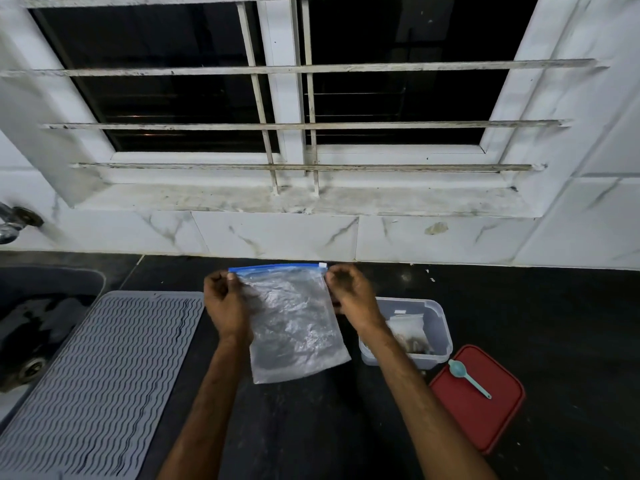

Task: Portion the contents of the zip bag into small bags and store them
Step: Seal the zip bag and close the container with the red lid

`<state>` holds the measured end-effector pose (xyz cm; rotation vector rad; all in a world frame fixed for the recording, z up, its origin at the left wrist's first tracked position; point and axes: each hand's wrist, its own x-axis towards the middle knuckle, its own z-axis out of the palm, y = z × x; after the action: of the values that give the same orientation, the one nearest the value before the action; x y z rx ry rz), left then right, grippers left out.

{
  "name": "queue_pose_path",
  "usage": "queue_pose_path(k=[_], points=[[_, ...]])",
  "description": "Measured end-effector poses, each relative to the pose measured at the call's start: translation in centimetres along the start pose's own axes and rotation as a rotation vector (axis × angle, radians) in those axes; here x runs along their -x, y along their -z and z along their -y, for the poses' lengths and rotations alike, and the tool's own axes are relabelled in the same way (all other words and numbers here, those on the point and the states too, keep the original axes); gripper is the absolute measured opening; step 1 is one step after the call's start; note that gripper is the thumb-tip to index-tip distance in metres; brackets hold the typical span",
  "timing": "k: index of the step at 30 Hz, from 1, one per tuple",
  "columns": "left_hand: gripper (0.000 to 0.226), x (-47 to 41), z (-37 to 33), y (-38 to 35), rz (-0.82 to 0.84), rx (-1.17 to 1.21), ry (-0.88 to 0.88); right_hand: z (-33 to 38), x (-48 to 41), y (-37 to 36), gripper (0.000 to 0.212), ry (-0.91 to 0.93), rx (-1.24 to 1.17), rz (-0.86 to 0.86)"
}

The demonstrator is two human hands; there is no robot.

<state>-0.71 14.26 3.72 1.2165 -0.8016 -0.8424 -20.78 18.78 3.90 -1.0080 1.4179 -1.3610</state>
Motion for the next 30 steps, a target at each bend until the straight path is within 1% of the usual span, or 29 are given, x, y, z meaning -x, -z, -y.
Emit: queue_pose_path(k=[2, 3, 4, 5, 6, 7, 9, 10, 11, 13, 14, 15, 16, 18, 19, 20, 21, 22, 23, 24, 25, 27, 30], points=[[0.024, -0.5, 0.7, 0.1, -0.061, -0.013, 0.002, -1.3, 0.2, -0.7, 0.025, -0.160, 0.031, 0.110], [0.024, -0.7, 1.0, 0.2, -0.082, -0.025, -0.004, -2.2, 0.4, -1.0, 0.025, -0.205, 0.081, 0.175], [0.021, -0.9, 1.4, 0.4, -0.098, -0.040, -0.006, -3.1, 0.5, -1.4, 0.020, -0.216, 0.127, 0.206], [0.014, -1.1, 1.7, 0.5, -0.106, -0.068, -0.003, -3.8, 0.6, -1.8, 0.012, -0.218, 0.152, 0.184], [0.007, -1.4, 2.3, 0.7, -0.098, -0.118, 0.009, -4.6, 0.4, -2.2, 0.011, -0.220, 0.174, 0.126], [0.015, -1.5, 2.7, 0.9, -0.076, -0.187, 0.022, -5.3, 0.3, -2.6, 0.016, -0.225, 0.205, 0.055], [0.042, -1.3, 3.5, 1.3, 0.007, -0.325, -0.005, -6.4, -0.1, -3.6, 0.022, -0.231, 0.302, -0.035], [0.052, -0.8, 3.8, 1.5, 0.055, -0.423, -0.094, -6.8, -0.3, -4.0, 0.023, -0.226, 0.359, -0.053], [0.057, -0.3, 4.1, 1.7, 0.126, -0.533, -0.227, -7.3, -0.3, -4.5, 0.021, -0.214, 0.406, -0.066], [0.057, 0.7, 5.8, 1.7, 0.351, -0.749, -0.462, -8.2, -0.4, -5.3, 0.015, -0.213, 0.457, -0.098], [0.057, 1.0, 7.2, 1.8, 0.481, -0.848, -0.494, -8.6, -0.4, -5.8, 0.012, -0.234, 0.465, -0.117], [0.057, 1.4, 8.6, 1.8, 0.600, -0.932, -0.485, -9.1, -0.3, -6.1, 0.007, -0.259, 0.480, -0.134], [0.058, 1.6, 10.5, 2.2, 0.699, -1.017, -0.470, -9.7, -0.2, -6.5, 0.007, -0.261, 0.510, -0.144], [0.063, 2.2, 13.7, 3.1, 0.851, -1.199, -0.448, -10.8, 0.1, -6.8, 0.044, -0.192, 0.630, -0.152], [0.063, 2.4, 15.3, 3.7, 0.894, -1.279, -0.446, -11.3, 0.2, -6.9, 0.060, -0.116, 0.700, -0.118], [0.061, 2.6, 16.5, 4.2, 0.930, -1.332, -0.433, -11.7, 0.3, -6.8, 0.068, -0.039, 0.795, -0.025], [0.060, 2.8, 17.5, 4.6, 0.958, -1.367, -0.414, -12.1, 0.4, -6.7, 0.070, 0.033, 0.904, 0.100], [0.058, 2.8, 18.0, 4.8, 0.976, -1.392, -0.403, -12.6, 0.5, -6.6, 0.069, 0.065, 1.025, 0.236], [0.058, 2.8, 18.2, 4.8, 0.989, -1.410, -0.396, -13.1, 0.7, -6.3, 0.067, 0.056, 1.131, 0.358], [0.060, 2.7, 18.3, 4.7, 0.998, -1.420, -0.402, -13.7, 0.9, -5.9, 0.068, 0.020, 1.195, 0.433], [0.064, 2.6, 18.3, 4.7, 1.006, -1.439, -0.411, -14.3, 1.1, -5.7, 0.074, -0.011, 1.218, 0.465], [0.068, 2.4, 18.0, 4.5, 1.026, -1.467, -0.428, -14.7, 1.4, -5.5, 0.086, -0.026, 1.238, 0.467], [0.068, 2.2, 18.1, 4.6, 1.029, -1.454, -0.412, -13.5, 0.9, -5.9, 0.075, -0.062, 1.253, 0.492]])
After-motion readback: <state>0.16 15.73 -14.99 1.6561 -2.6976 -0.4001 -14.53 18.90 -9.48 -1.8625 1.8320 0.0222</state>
